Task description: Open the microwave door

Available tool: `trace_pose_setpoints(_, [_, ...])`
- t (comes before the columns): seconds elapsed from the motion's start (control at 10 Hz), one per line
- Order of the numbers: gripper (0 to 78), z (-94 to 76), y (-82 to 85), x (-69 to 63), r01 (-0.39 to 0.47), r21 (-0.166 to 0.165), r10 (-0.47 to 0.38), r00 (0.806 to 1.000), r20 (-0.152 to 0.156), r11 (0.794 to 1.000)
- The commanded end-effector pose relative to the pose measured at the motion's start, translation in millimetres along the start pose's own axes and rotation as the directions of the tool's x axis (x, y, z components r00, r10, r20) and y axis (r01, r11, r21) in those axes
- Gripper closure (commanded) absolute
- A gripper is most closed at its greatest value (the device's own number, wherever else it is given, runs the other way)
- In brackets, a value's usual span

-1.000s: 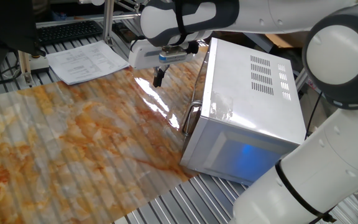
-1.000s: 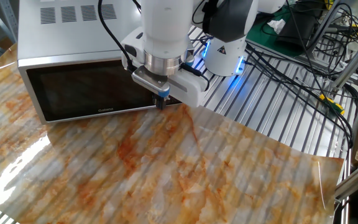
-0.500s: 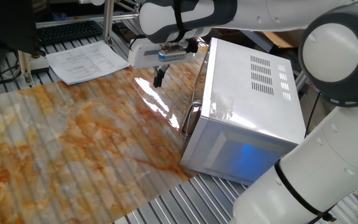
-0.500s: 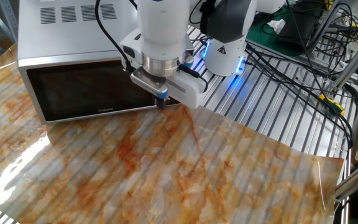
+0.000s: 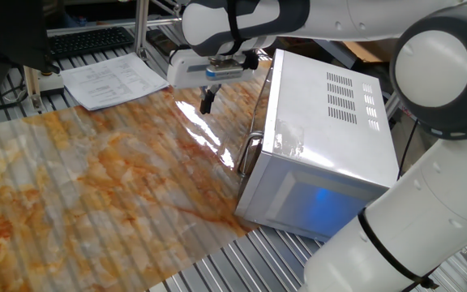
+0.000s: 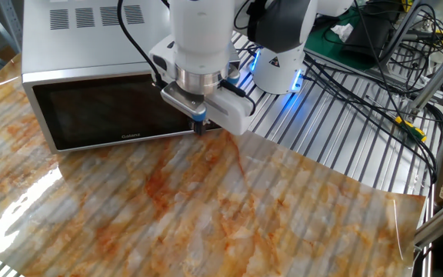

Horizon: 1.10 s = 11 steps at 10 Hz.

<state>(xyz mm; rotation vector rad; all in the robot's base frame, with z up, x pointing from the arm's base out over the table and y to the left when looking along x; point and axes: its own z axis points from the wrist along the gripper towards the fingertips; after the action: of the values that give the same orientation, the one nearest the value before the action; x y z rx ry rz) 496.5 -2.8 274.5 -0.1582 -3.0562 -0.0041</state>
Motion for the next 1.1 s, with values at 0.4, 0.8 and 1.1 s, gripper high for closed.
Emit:
trace_pose_setpoints(0.4, [77.6, -1.2, -0.1, -0.5, -0.057, 0.020, 0.057, 0.997, -0.042, 0.998])
trace_pose_setpoints(0.8, [77.6, -0.5, -0.3, 0.7, 0.012, 0.042, -0.009, 0.998, -0.054, 0.999])
trace_pose_setpoints(1.1, [77.6, 5.2, -3.9, -0.9, 0.077, 0.057, -0.072, 0.993, -0.089, 0.995])
